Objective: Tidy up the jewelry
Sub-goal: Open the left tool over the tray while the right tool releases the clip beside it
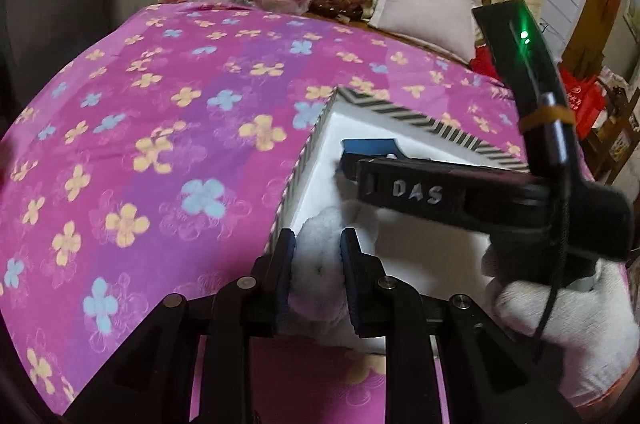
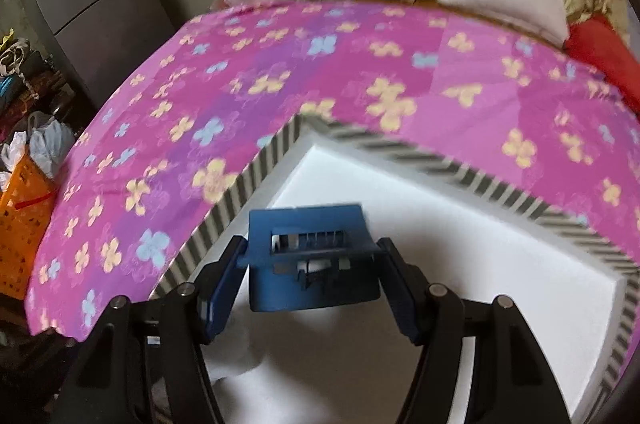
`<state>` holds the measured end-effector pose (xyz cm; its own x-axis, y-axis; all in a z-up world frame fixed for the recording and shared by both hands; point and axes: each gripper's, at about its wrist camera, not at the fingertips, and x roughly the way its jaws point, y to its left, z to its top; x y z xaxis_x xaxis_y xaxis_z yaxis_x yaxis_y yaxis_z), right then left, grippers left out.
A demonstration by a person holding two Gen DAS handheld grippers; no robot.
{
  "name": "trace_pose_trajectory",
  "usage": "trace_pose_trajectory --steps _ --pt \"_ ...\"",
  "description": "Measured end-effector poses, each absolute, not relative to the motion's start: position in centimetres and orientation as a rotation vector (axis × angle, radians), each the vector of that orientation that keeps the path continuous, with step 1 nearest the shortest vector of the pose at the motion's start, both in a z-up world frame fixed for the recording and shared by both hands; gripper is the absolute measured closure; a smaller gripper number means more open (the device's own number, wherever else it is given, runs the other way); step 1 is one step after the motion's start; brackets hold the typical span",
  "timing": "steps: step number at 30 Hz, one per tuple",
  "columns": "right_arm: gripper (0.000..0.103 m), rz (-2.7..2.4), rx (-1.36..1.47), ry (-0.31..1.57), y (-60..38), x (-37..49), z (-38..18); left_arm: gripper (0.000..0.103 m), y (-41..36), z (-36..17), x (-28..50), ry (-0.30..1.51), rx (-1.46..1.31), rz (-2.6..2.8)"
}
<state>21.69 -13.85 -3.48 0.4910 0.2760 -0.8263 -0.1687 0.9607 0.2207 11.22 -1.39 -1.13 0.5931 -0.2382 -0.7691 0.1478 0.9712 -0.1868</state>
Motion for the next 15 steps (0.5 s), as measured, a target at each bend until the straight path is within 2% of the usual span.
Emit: trace_pose_trajectory --steps 3,7,15 --pt "0.034 0.277 0.181 1.021 -14.8 21.1 -3.2 0.071 -0.9 -1.4 10.9 0.927 -0.117 -0.218" --pt "0.033 0.286 0.23 1.007 -16.1 19.6 -1.9 0.066 -0.9 -1.1 10.2 0.938 -0.106 -0.218" --pt "0.032 0.291 0.171 0.981 -18.0 14.4 0.7 0.063 -0.9 1.4 7.6 0.882 -0.061 -0.199"
